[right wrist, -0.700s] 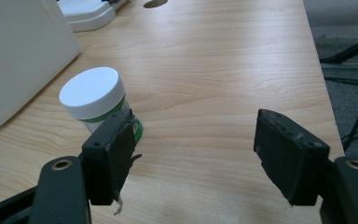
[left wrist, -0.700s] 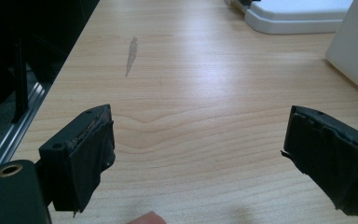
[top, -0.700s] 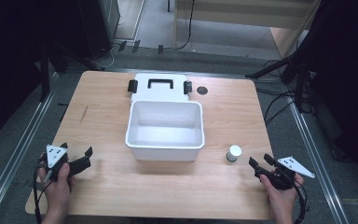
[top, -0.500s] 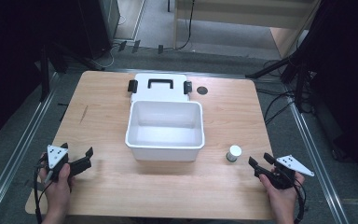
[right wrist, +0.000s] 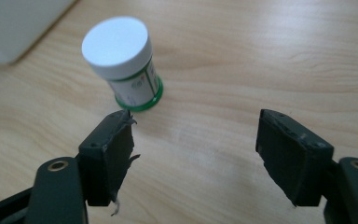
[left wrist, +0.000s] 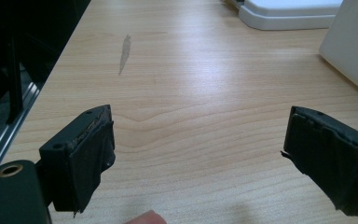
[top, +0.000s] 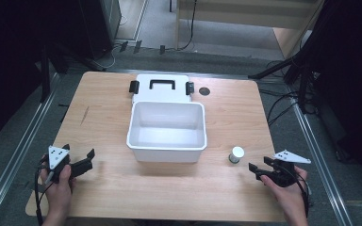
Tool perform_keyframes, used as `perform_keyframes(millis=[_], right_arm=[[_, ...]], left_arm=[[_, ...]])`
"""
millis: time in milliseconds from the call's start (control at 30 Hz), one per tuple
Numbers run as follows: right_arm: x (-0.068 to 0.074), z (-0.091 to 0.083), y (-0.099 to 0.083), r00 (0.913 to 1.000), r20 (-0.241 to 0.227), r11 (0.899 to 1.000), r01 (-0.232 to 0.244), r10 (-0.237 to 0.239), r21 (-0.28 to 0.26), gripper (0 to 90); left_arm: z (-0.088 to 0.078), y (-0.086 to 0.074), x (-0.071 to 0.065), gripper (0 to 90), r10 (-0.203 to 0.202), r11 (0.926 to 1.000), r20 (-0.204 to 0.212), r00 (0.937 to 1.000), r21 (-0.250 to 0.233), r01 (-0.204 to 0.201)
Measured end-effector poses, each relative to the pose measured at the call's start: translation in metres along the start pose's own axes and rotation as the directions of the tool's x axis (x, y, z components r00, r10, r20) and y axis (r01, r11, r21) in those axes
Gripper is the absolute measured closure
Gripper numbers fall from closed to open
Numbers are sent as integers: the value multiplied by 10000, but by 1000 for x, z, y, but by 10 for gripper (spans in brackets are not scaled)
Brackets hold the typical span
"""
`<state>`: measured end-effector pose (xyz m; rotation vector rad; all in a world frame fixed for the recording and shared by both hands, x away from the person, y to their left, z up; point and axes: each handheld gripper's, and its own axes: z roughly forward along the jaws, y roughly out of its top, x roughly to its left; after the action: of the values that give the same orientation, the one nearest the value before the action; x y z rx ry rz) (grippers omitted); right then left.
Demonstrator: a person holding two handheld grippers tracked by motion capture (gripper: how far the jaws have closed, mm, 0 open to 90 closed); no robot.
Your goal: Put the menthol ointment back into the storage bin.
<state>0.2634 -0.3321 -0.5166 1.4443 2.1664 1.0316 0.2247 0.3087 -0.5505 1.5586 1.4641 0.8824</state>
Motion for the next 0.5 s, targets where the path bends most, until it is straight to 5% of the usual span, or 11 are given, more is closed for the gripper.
perform_keyframes(millis=[133,333,500], right_arm=[[4,3,10,9983,-78,9900,577,-572,1290,251],[10,7,29,9934,-397,9444,1150,-1080,3080,215],[16,6,46,9893,-249,9051,1415,-1436,4010,210]], left_arm=[[1,0,0,93,18,10000,5,10000,23,-18],[2,1,-1,93,69,10000,-49,10000,34,-69],[2,1,-1,93,72,10000,-57,10000,34,-72]])
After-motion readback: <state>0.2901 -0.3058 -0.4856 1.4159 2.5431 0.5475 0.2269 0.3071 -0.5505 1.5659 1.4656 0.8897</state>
